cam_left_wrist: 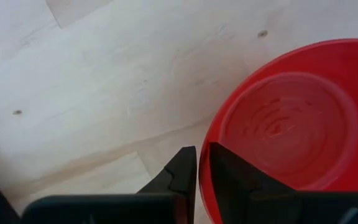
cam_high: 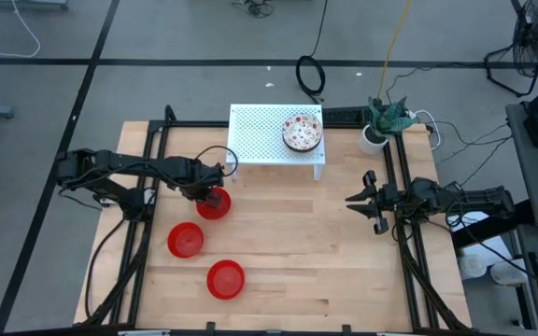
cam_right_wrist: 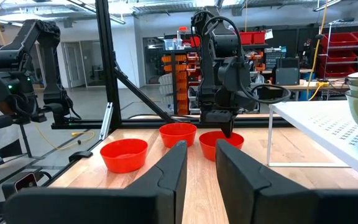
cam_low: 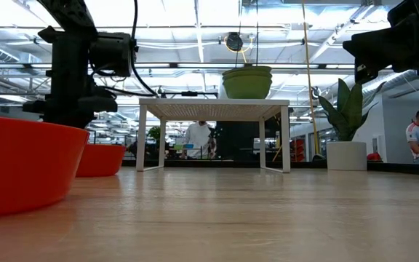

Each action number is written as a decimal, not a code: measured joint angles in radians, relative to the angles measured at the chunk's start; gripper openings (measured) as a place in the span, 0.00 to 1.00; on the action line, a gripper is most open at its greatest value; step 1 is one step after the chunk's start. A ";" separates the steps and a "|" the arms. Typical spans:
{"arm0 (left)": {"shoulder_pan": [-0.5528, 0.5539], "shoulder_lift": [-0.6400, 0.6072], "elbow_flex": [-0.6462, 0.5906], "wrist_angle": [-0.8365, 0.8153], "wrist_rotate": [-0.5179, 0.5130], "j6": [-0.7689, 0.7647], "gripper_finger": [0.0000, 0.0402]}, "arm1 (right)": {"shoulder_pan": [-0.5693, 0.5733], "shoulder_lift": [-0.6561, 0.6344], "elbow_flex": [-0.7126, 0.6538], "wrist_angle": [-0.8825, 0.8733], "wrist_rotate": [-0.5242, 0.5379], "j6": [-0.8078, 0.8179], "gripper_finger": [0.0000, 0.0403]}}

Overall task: Pick & Place Mini bowls
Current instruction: Put the top red bowl on the shelf, then stack the top red bowl on the red bowl on the shelf

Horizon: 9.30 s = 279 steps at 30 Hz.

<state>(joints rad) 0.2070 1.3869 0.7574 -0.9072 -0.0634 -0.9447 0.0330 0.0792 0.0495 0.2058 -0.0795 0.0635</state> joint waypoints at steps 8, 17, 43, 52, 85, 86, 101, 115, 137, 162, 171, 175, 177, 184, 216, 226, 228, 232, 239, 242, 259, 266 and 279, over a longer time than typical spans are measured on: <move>0.000 0.000 0.000 0.000 -0.031 0.000 0.12 | 0.000 0.000 0.000 0.000 0.000 0.000 0.18; 0.000 0.000 0.000 0.000 -0.032 0.004 0.12 | 0.000 0.000 0.000 0.000 0.000 0.000 0.18; 0.000 0.000 0.000 -0.001 -0.041 0.127 0.12 | 0.000 0.000 0.000 0.000 0.000 0.000 0.18; 0.000 0.000 0.000 -0.001 -0.041 0.243 0.12 | 0.000 0.000 0.000 0.000 0.000 0.000 0.18; 0.000 0.000 0.000 0.000 0.037 0.174 0.12 | 0.000 0.000 0.000 0.000 0.000 0.000 0.18; 0.000 0.000 0.000 0.000 0.037 0.174 0.12 | 0.000 0.000 0.000 0.000 0.000 0.000 0.18; 0.000 0.000 0.000 -0.001 0.137 0.077 0.12 | 0.000 0.000 0.000 0.000 0.000 0.000 0.18; 0.000 0.000 0.000 -0.003 0.134 0.013 0.12 | 0.000 0.000 0.000 0.000 0.000 0.000 0.18; -0.006 -0.095 0.058 -0.026 0.128 0.096 0.01 | 0.000 0.000 0.000 0.000 0.000 0.000 0.18; 0.179 -0.139 0.832 -0.055 -0.068 0.356 0.01 | 0.000 0.000 0.000 0.000 0.000 0.000 0.18; 0.393 0.058 0.954 -0.205 0.155 0.312 0.01 | 0.000 0.000 0.000 0.000 0.000 0.000 0.18; 0.455 0.147 0.954 -0.206 0.240 0.325 0.01 | 0.000 0.000 0.000 0.000 0.000 0.000 0.18; 0.481 0.183 0.954 -0.206 0.282 0.334 0.01 | 0.000 0.000 0.000 0.000 0.000 0.000 0.18; 0.540 0.269 0.953 -0.251 0.328 0.335 0.01 | 0.000 0.000 0.000 0.000 0.000 0.000 0.18; 0.462 0.369 0.954 -0.318 0.246 0.358 0.01 | 0.000 0.000 0.000 0.000 0.000 0.000 0.18; 0.462 0.374 0.952 -0.317 0.255 0.390 0.19 | 0.000 0.000 0.000 0.000 0.000 0.000 0.18; 0.462 0.374 0.952 -0.317 0.267 0.391 0.22 | 0.000 0.000 0.000 0.000 0.000 0.000 0.18; 0.462 0.373 0.952 -0.317 0.300 0.405 0.26 | 0.000 0.000 0.000 0.000 0.000 0.000 0.18; 0.492 0.325 0.952 -0.316 0.377 0.423 0.30 | 0.000 0.000 0.000 0.000 0.000 0.000 0.18; 0.506 0.287 0.952 -0.316 0.376 0.419 0.30 | 0.000 0.000 0.000 0.000 0.000 0.000 0.18; 0.304 0.098 0.952 -0.579 0.210 0.319 0.30 | 0.000 0.000 0.000 0.000 0.000 0.000 0.18; 0.072 0.095 0.948 -0.663 0.136 0.200 0.30 | 0.000 0.000 0.000 0.000 0.000 0.000 0.18; -0.342 0.082 0.765 -0.661 0.038 -0.072 0.30 | 0.000 0.000 0.000 0.000 0.000 0.000 0.18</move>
<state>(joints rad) -0.1353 1.4685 1.5222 -1.5683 -0.0256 -1.0171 0.0328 0.0788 0.0498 0.2054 -0.0795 0.0637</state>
